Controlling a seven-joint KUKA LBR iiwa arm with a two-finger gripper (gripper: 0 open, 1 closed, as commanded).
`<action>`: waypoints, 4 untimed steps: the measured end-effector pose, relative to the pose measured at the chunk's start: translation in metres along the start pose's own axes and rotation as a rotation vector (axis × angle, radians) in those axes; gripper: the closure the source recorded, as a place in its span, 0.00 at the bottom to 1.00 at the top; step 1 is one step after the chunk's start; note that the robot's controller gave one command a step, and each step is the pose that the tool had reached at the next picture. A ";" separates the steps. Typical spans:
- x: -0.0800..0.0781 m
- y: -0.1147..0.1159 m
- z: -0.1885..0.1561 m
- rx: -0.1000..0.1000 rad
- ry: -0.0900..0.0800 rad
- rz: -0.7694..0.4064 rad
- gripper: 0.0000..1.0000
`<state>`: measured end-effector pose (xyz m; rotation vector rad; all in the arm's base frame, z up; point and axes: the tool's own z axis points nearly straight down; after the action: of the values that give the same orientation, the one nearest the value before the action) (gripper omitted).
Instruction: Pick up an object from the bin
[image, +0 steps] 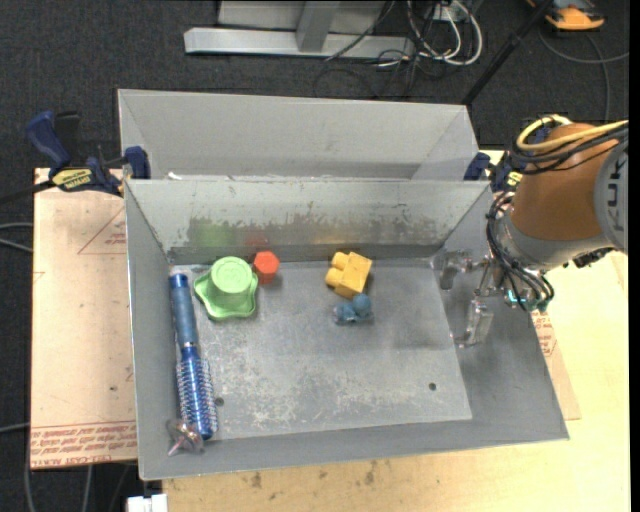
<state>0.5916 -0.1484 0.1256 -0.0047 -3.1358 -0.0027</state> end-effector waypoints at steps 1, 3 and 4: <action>-0.028 0.102 -0.007 -0.003 -0.011 -0.054 0.00; -0.041 0.146 0.051 0.004 -0.019 -0.630 0.00; -0.039 0.146 0.054 0.003 -0.013 -0.631 1.00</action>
Offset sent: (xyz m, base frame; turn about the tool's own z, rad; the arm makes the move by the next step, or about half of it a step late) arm 0.0265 0.0947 0.0067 -0.0444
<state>0.6310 -0.0022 0.0719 0.9725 -2.9951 -0.0007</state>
